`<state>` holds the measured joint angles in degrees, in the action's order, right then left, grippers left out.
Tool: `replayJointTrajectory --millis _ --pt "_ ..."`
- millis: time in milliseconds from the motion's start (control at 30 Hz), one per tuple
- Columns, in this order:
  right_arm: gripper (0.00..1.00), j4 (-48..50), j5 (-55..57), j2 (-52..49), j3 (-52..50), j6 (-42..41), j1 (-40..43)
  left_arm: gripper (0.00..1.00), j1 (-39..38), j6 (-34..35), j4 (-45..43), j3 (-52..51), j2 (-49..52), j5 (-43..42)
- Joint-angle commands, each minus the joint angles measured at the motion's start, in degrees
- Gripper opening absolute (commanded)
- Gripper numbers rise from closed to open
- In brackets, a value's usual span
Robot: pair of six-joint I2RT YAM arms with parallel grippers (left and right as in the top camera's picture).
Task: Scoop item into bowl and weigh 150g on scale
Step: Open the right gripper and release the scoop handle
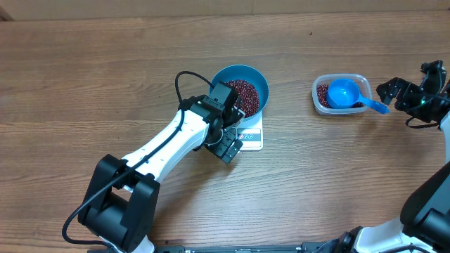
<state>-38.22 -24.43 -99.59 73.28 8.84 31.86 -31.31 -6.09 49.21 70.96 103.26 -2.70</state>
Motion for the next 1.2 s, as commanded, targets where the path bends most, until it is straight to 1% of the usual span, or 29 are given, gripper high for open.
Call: replayJointTrajectory --millis 0,1167 --pt "1.0 0.2 0.4 0.8 1.9 0.2 0.0 1.0 -0.2 0.5 -0.2 -0.4 0.1 0.3" --pt "1.0 0.2 0.4 0.6 1.9 0.2 0.0 1.0 -0.2 0.5 -0.2 -0.4 0.1 0.3"
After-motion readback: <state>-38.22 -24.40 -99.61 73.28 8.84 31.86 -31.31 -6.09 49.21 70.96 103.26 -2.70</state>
